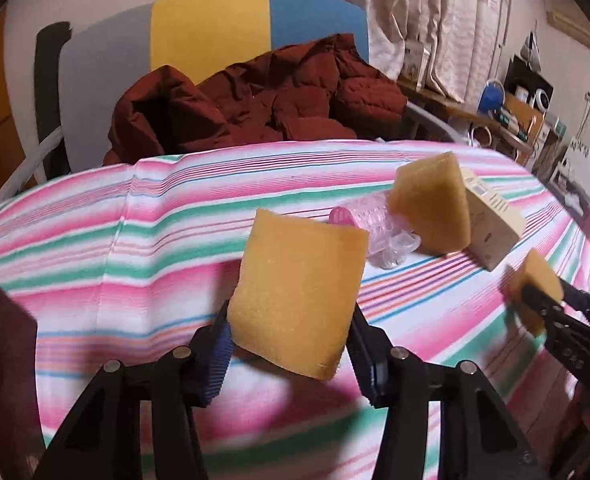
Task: Organize objects
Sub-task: 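Carry the flat yellow sponge over the gold tray with the left tool while the right holds its sponge block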
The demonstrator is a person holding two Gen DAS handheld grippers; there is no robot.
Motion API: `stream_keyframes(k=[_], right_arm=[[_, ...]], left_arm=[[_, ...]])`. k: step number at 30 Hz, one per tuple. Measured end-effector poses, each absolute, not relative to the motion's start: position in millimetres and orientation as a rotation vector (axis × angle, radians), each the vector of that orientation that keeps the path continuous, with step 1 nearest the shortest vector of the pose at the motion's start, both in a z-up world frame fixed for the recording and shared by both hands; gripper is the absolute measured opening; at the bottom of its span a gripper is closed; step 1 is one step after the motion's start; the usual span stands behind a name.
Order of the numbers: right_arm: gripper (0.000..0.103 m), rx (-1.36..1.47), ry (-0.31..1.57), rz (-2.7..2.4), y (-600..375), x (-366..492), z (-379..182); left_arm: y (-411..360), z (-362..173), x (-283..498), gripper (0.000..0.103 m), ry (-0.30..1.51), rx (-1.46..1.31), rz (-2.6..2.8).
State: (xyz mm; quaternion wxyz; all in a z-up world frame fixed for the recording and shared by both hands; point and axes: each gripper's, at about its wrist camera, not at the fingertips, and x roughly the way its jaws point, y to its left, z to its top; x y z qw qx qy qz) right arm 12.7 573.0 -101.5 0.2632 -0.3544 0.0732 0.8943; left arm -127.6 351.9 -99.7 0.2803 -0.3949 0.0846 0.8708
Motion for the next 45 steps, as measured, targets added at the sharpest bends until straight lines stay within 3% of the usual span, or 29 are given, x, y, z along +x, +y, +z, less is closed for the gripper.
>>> stream_keyframes(k=[9,24,35,45], right_arm=[[0.06,-0.955,0.161,2.403,569,11,-102],[0.06,-0.932,0.094,2.356,562,13,-98],[0.06,-0.928,-0.025,2.346,547,9,-95],[0.06,-0.886,-0.018,2.371,536,23,-88]], left_arm=[[296,-63,-94,0.052,0.029,-1.019,2.351],[141,-9,-70,0.053,-0.065,-0.946,2.587],[17,-33,-89,0.053,-0.218,-1.128,2.764],[-41,-55,-131,0.053,-0.3,-1.305,2.794]])
